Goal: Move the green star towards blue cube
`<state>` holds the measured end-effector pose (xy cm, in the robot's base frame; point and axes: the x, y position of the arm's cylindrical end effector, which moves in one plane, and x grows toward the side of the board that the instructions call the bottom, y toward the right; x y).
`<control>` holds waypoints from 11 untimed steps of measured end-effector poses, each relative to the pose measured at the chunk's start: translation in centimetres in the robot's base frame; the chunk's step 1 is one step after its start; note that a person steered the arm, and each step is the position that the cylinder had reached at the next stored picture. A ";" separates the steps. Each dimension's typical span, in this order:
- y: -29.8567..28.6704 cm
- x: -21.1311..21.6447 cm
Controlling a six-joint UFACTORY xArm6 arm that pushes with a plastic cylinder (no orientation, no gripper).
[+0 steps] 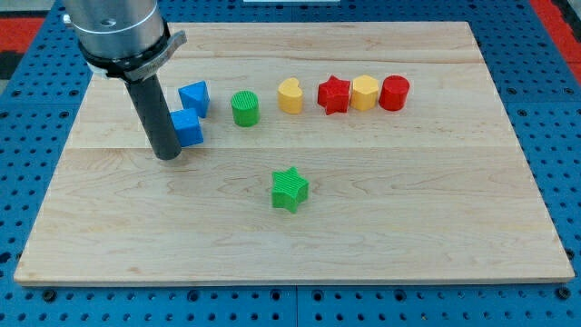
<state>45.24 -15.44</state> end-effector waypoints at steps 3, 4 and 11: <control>0.0 -1.5; 0.8 2.4; 16.1 7.4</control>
<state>52.65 0.71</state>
